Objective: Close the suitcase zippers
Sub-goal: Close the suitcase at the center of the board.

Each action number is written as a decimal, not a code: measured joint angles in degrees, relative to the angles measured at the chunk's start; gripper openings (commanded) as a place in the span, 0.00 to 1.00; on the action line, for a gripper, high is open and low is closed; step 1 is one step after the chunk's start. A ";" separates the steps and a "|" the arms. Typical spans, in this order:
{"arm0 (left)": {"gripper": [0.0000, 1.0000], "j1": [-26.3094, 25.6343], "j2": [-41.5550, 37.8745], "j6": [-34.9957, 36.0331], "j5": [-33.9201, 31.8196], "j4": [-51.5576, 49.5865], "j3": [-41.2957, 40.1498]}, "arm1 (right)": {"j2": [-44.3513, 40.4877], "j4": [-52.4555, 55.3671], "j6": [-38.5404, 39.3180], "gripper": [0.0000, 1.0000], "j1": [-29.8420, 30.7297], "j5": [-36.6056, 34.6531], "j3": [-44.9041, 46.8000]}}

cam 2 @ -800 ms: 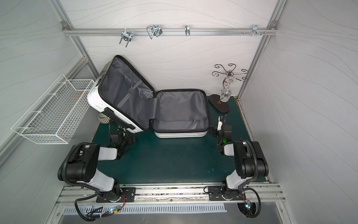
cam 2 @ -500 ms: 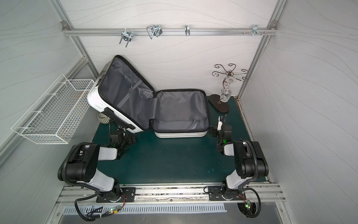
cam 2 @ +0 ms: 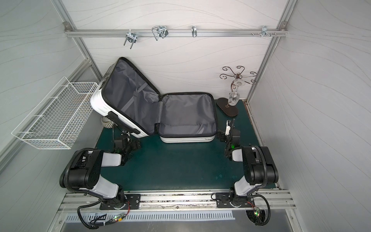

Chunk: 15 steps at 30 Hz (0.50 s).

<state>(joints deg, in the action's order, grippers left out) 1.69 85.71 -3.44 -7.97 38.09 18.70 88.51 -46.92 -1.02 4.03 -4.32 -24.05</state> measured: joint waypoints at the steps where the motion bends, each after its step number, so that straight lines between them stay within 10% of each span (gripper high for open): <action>1: 0.99 0.02 -3.08 -0.22 -0.70 -0.74 -0.87 | -1.44 1.64 -0.02 0.99 0.00 -0.46 0.13; 8: 0.99 -2.60 -29.53 -6.32 -8.48 -21.59 2.25 | -14.03 21.51 -3.67 0.99 0.13 -6.60 -5.88; 15: 0.98 -4.04 -39.41 -15.26 -10.80 -52.68 15.04 | -15.19 40.00 -8.00 0.99 5.29 -3.85 -21.31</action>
<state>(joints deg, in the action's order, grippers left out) -2.35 46.30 -18.70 -18.76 -14.59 33.74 73.32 -6.92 -9.02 9.32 -8.16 -45.36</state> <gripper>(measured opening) 0.985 0.992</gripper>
